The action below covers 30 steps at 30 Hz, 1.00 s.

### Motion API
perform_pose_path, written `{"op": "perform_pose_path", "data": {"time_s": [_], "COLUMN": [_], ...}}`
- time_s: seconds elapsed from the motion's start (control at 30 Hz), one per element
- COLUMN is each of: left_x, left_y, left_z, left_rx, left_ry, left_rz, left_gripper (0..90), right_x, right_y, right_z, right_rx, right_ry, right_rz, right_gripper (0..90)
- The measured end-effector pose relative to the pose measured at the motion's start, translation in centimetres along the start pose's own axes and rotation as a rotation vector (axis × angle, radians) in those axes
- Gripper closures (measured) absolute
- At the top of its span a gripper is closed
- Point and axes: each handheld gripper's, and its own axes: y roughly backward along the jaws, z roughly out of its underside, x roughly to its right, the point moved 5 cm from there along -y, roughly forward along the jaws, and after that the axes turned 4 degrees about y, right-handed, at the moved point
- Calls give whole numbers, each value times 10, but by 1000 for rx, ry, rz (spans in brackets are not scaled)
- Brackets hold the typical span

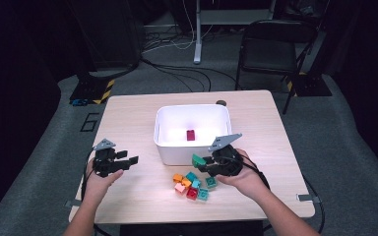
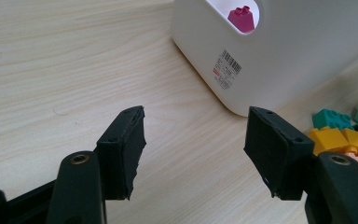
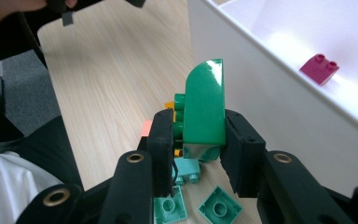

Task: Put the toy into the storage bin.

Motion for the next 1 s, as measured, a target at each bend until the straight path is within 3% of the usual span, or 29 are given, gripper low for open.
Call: {"op": "perform_pose_path", "data": {"time_s": [0.17, 0.5, 1.0], "left_x": [0, 0, 0], "left_y": [0, -1, 0], "left_z": [0, 0, -1], "left_rx": [1, 4, 5], "left_ry": [-1, 0, 2], "left_rz": [0, 1, 0], "left_gripper": [373, 373, 373], "right_x": [2, 13, 37], "right_y": [9, 17, 10], "right_z": [-14, -40, -74], "right_rx": [7, 36, 61], "right_ry": [15, -8, -5], "right_rz": [-11, -18, 31], "right_gripper": [659, 660, 659]}}
